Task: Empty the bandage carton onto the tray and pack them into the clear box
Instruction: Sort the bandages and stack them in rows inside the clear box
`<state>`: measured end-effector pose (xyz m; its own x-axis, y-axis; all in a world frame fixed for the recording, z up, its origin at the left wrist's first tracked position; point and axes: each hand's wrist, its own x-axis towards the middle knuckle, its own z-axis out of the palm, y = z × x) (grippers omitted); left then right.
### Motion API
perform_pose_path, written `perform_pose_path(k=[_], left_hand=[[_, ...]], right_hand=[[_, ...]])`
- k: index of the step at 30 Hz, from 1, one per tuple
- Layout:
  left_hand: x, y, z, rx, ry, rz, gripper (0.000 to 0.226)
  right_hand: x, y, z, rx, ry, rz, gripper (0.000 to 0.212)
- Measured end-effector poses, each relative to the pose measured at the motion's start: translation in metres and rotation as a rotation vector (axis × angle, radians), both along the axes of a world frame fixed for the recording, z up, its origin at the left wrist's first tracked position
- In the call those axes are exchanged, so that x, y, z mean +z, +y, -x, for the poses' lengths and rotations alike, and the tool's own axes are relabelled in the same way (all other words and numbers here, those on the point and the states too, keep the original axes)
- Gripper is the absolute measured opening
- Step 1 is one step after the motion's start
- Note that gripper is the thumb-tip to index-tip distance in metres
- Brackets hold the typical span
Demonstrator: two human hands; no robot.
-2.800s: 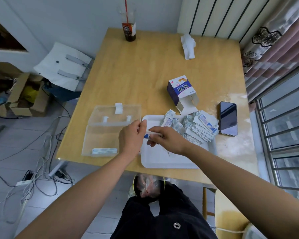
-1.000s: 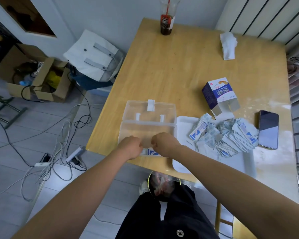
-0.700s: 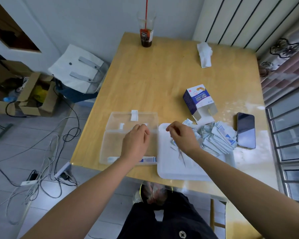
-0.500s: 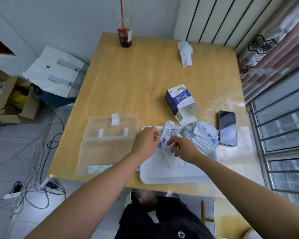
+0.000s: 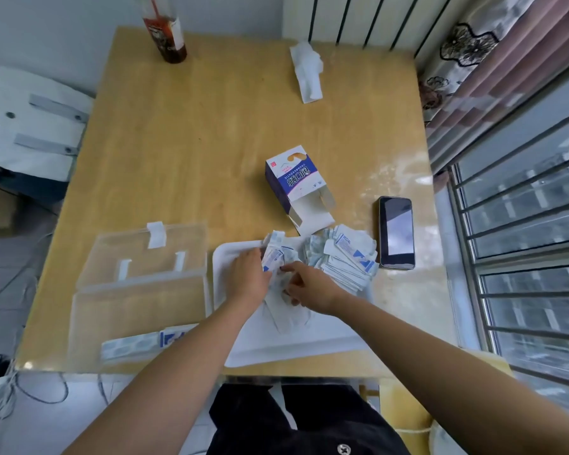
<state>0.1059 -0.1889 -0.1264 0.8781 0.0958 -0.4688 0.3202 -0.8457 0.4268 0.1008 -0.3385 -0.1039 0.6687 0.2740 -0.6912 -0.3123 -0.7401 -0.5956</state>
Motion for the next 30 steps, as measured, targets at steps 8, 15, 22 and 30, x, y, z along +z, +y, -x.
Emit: perform_pose_path(k=[8, 15, 22, 30], left_hand=[[0.019, 0.011, 0.006, 0.201, 0.135, 0.361, 0.011], [0.044, 0.014, 0.023, 0.292, 0.257, 0.742, 0.02], [0.049, 0.021, 0.032, 0.444, 0.32, 0.829, 0.028], [0.044, 0.018, 0.036, 0.577, 0.158, 0.821, 0.01]], right_hand=[[0.012, 0.002, -0.007, -0.306, 0.092, -0.236, 0.023], [0.015, 0.016, -0.004, -0.437, 0.019, -0.276, 0.025], [0.016, 0.015, 0.005, -0.449, 0.052, -0.288, 0.036], [0.021, 0.017, 0.014, -0.529, 0.033, -0.365, 0.016]])
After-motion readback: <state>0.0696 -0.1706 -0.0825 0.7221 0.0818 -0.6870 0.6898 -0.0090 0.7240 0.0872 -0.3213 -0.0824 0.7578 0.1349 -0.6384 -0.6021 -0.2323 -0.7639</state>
